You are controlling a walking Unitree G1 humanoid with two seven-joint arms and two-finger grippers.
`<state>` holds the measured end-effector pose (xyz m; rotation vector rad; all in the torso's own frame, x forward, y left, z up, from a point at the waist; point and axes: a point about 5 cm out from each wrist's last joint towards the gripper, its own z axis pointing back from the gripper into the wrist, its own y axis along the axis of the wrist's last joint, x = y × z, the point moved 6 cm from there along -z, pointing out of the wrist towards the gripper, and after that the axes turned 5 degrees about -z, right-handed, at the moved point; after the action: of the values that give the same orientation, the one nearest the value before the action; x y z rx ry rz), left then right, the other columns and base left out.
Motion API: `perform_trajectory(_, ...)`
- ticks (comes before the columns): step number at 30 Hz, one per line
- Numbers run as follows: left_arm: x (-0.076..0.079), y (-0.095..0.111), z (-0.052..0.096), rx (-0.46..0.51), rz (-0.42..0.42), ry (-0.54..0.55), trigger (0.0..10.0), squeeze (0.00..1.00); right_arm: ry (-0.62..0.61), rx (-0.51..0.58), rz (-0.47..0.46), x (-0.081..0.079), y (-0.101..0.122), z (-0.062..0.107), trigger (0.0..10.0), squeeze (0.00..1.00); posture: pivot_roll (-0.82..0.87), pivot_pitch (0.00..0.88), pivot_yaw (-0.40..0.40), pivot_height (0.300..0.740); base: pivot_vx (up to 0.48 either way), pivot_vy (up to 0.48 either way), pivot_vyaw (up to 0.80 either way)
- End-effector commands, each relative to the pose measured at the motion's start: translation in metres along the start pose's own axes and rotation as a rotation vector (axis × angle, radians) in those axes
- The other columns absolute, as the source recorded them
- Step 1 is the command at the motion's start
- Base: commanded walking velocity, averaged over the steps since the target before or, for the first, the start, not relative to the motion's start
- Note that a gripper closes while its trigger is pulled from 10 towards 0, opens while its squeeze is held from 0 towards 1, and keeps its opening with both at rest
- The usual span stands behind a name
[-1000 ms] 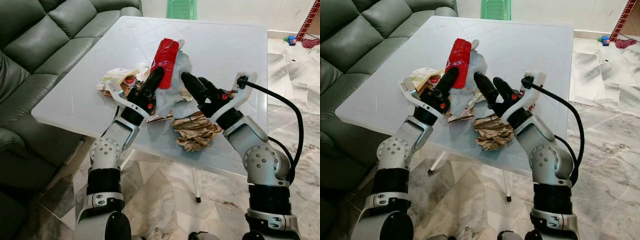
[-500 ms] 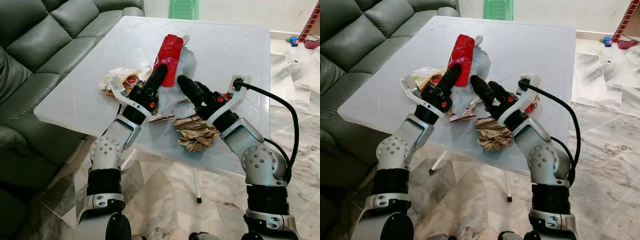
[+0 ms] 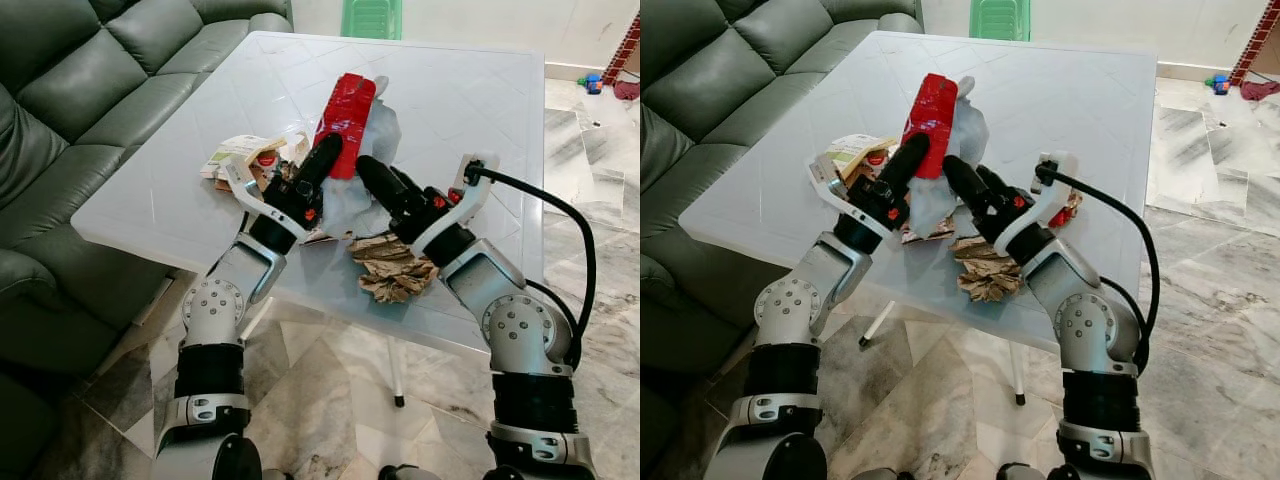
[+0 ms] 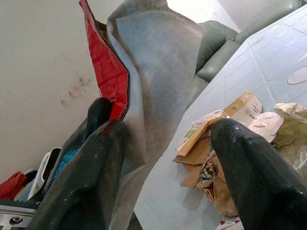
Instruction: Picking trash to rubbish bin
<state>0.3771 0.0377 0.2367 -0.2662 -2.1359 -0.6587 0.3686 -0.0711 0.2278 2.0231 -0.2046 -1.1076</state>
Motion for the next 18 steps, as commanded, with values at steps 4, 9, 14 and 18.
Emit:
perform_trajectory(4,0.0146,-0.0387,-0.0111,-0.005,0.141,-0.058,10.0,0.0,0.015,0.01,0.003,-0.0041,0.0024,-0.0006,0.0,0.0,-0.1,0.097,0.08,0.74,0.0,0.0,0.0)
perform_trajectory(9,0.0151,-0.0397,-0.0111,-0.006,0.143,-0.057,10.0,0.0,0.007,0.024,0.004,-0.0028,0.0058,-0.0006,0.0,0.0,-0.11,0.096,0.08,0.74,0.0,0.0,0.0)
perform_trajectory(14,0.0152,-0.0392,-0.011,-0.006,0.143,-0.056,10.0,0.0,-0.003,0.036,0.005,-0.0012,0.0079,-0.0004,0.0,0.0,-0.11,0.098,0.08,0.74,0.0,0.0,0.0)
perform_trajectory(18,0.0149,-0.0395,-0.0105,-0.006,0.141,-0.054,10.0,0.0,-0.009,0.039,0.007,-0.0001,0.0083,0.0002,0.0,0.0,-0.11,0.1,0.08,0.74,0.0,0.0,0.0)
